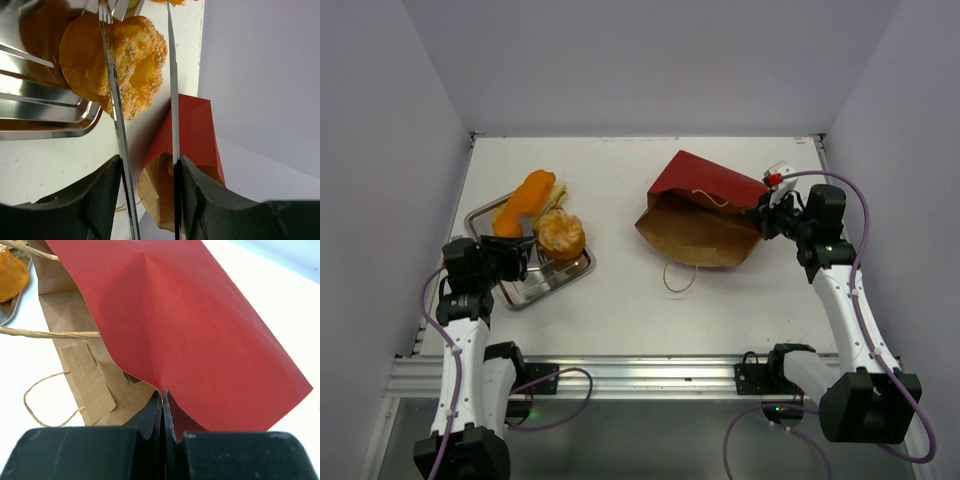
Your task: Take the fake bread out of the paper bag
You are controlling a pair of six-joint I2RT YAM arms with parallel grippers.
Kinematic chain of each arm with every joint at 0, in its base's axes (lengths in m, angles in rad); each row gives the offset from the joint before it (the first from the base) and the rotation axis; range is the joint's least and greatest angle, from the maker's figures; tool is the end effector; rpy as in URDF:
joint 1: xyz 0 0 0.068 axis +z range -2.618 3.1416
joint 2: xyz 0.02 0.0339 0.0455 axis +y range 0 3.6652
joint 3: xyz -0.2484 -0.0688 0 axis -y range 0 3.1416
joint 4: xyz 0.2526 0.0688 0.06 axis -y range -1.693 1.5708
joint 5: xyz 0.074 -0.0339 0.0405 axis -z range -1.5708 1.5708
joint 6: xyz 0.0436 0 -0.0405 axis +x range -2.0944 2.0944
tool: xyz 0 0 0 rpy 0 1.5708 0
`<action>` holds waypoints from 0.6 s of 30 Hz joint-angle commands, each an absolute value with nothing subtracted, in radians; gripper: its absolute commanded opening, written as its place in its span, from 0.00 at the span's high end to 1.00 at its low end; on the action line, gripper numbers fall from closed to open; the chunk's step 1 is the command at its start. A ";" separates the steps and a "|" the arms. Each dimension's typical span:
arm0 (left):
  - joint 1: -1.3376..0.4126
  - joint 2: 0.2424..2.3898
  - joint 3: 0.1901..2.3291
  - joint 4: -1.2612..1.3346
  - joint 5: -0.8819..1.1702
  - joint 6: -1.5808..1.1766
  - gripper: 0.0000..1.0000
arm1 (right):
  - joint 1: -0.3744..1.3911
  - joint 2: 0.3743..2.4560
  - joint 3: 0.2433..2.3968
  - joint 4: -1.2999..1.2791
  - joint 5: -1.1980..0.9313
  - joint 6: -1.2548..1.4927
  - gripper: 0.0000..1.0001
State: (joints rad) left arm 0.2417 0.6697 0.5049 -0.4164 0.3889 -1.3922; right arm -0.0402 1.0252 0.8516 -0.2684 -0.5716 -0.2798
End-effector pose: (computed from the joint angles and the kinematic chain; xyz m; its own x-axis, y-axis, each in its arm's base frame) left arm 0.1786 0.0270 0.2227 -0.1796 -0.9821 0.0564 -0.5093 0.0438 -0.8595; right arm 0.2510 0.0135 0.2940 -0.2852 -0.2210 -0.9326 -0.5551 0.8313 -0.0272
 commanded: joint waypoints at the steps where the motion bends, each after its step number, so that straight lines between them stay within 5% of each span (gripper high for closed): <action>1: 0.236 0.657 0.563 -0.434 0.419 -1.368 0.49 | -0.043 1.008 0.847 -0.229 -0.594 -0.267 1.00; 18: 0.222 0.661 0.687 -0.480 0.356 -1.292 0.59 | -0.043 1.005 0.848 -0.229 -0.595 -0.265 1.00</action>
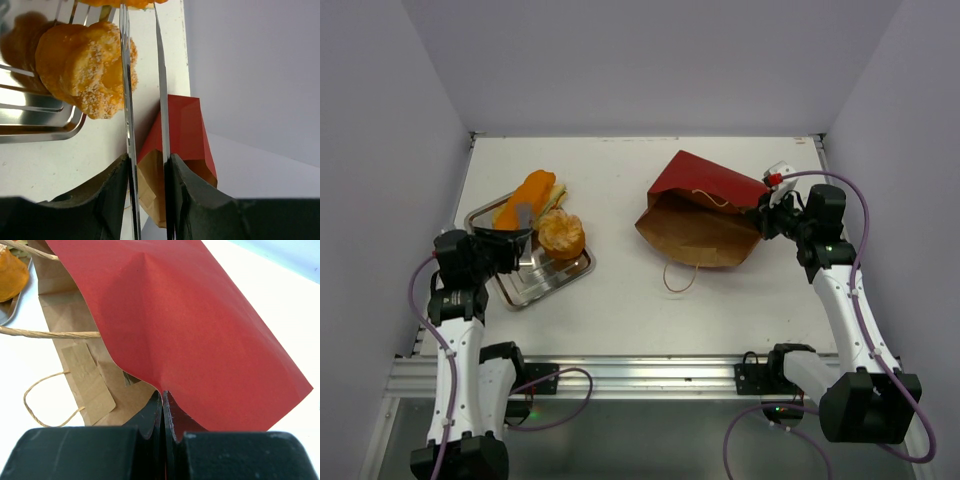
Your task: Take the fake bread out of the paper bag
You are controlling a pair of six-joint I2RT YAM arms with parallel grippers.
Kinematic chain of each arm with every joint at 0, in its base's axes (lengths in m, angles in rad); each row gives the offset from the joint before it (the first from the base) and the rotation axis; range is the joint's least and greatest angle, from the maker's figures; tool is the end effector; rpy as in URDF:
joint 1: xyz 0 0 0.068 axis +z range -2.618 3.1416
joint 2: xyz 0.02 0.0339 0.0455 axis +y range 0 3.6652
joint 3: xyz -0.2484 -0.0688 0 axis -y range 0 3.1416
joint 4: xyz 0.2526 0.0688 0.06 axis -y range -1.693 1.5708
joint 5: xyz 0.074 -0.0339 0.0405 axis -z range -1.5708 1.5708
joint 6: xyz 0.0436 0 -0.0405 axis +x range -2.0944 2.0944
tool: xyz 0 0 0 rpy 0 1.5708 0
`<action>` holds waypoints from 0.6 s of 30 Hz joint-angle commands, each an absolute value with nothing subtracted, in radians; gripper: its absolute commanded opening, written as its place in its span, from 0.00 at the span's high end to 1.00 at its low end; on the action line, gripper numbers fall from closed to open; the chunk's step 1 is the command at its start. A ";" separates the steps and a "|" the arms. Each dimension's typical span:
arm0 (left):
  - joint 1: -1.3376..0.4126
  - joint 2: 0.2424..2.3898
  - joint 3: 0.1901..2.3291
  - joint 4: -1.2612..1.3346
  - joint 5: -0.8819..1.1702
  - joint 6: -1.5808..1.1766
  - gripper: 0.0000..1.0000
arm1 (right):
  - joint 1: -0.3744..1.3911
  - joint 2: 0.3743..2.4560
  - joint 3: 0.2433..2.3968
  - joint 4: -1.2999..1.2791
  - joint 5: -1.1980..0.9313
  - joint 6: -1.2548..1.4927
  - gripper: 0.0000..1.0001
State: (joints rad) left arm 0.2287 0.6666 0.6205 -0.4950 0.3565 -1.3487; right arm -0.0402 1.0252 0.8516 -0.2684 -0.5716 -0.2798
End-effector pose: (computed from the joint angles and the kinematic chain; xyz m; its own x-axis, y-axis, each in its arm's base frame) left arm 0.1771 0.0256 0.2562 -0.1875 -0.9822 -0.0135 -0.4720 0.1021 -0.8757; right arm 0.2510 0.0135 0.2940 -0.2852 -0.2210 -0.9326 -0.5551 0.8313 -0.0272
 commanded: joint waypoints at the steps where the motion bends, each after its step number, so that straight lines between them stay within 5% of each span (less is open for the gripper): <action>1: 0.219 0.661 0.696 -0.473 0.354 -1.284 0.61 | -0.043 1.005 0.848 -0.230 -0.595 -0.265 1.00; 11: 0.154 0.757 0.652 -0.141 0.619 -1.168 0.87 | -0.043 1.006 0.848 -0.230 -0.594 -0.270 1.00; 18: 0.011 0.775 0.703 -0.216 0.675 -0.855 0.95 | -0.043 1.015 0.851 -0.241 -0.588 -0.291 1.00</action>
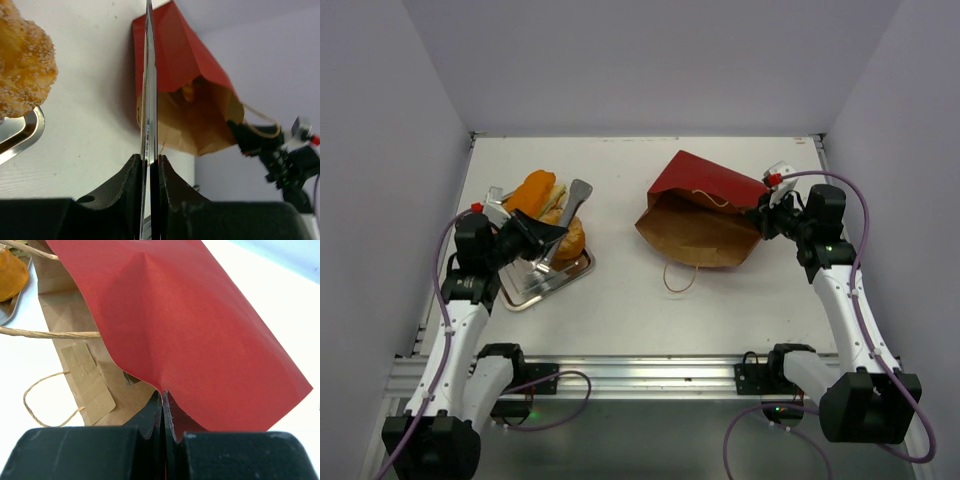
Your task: Take the fake bread out of the paper bag
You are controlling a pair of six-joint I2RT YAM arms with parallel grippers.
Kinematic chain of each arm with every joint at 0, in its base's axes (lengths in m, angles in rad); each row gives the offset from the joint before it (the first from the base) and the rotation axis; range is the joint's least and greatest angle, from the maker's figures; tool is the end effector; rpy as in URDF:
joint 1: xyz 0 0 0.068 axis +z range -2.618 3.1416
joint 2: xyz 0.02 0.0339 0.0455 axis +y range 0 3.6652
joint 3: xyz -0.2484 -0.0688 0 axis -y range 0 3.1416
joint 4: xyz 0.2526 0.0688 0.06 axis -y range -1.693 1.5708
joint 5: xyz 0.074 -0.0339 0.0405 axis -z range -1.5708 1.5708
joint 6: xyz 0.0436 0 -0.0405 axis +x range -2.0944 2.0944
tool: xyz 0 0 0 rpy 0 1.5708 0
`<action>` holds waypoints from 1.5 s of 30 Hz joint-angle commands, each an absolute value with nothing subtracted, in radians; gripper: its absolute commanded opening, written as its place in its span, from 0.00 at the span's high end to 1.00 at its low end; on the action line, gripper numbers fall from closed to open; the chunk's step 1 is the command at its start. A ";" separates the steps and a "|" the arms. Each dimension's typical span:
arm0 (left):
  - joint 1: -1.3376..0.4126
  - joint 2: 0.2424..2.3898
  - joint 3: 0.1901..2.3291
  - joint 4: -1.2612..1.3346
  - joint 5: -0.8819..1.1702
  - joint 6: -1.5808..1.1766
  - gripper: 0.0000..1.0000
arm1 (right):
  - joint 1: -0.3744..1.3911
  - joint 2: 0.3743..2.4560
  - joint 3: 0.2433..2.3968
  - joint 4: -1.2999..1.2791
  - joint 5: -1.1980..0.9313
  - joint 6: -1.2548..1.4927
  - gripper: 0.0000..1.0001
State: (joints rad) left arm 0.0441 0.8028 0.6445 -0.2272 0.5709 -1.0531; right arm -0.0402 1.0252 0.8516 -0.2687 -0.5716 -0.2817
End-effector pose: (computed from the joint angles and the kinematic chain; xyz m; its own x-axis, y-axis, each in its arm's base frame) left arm 0.2097 -0.0143 0.2700 -0.5884 -0.7578 -0.2820 -0.0972 0.4125 -0.9057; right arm 0.2510 0.0135 0.2939 -0.2844 -0.2226 -0.9325 -0.5557 0.8309 -0.0288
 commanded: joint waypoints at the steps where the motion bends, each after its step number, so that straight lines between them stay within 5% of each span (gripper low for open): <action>1: -0.018 0.761 0.704 -0.233 0.667 -0.816 0.96 | -0.043 1.017 0.853 -0.250 -0.588 -0.299 1.00; 11: -0.106 0.588 0.652 -0.387 0.764 -0.608 0.99 | -0.043 1.048 0.877 -0.342 -0.591 -0.481 1.00; 35: -0.244 0.379 0.482 -0.466 0.824 -0.690 1.00 | 0.069 1.177 0.904 -0.417 -0.759 -0.506 1.00; 45: -0.255 0.318 0.491 -0.525 0.811 -0.712 1.00 | 0.205 1.227 0.835 -0.166 -0.521 -0.232 1.00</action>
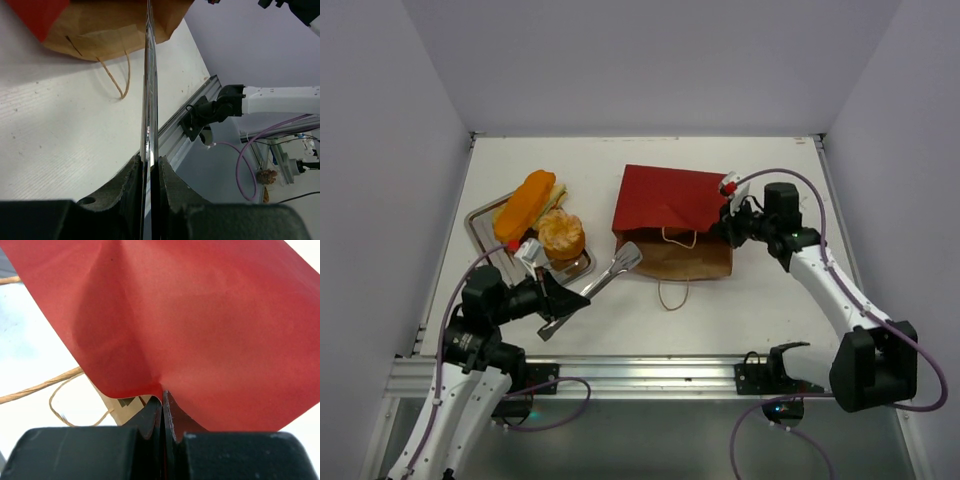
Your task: Take the fake bread out of the paper bag
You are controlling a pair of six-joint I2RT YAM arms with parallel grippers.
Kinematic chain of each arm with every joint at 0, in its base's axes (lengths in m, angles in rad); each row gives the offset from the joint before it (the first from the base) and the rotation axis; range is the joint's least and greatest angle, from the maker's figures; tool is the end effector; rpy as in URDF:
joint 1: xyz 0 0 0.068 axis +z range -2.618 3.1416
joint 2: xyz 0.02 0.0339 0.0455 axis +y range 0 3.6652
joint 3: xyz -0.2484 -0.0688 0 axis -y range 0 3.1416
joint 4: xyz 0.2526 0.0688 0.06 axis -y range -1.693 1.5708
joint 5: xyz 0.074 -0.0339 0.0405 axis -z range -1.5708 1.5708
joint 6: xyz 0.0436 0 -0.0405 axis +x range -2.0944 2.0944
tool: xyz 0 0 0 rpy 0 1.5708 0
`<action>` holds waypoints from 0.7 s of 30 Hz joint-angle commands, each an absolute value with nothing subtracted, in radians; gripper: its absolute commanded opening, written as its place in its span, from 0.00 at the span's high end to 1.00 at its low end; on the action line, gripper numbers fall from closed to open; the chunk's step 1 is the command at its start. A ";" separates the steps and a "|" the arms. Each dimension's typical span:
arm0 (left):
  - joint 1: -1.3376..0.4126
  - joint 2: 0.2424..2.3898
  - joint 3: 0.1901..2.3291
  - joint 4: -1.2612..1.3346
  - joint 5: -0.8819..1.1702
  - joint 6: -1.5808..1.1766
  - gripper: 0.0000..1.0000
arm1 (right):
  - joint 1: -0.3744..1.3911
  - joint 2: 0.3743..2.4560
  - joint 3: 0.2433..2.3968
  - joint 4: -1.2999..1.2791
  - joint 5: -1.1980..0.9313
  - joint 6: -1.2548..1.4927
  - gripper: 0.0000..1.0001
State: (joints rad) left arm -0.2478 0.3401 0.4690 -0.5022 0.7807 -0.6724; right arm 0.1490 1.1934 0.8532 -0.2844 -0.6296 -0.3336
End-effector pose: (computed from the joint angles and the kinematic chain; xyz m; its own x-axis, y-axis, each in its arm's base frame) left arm 0.1150 -0.0607 0.2501 -0.7808 -0.2589 -0.5686 0.4131 0.4688 -0.7808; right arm 0.2684 0.0662 0.2528 -0.3525 -0.3205 -0.8792 -0.7490 0.6598 0.0597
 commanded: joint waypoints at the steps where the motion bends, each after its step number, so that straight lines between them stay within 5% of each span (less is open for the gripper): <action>1: -0.255 0.316 0.498 -0.526 0.813 -0.716 1.00 | 0.224 1.241 0.834 -0.160 -0.484 -0.226 1.00; 11: -0.255 0.247 0.436 -0.541 0.841 -0.793 1.00 | 0.293 1.338 0.897 -0.097 -0.157 -0.078 1.00; 21: -0.255 0.305 0.417 -0.525 0.819 -0.755 1.00 | 0.295 1.361 0.983 -0.115 -0.241 0.040 1.00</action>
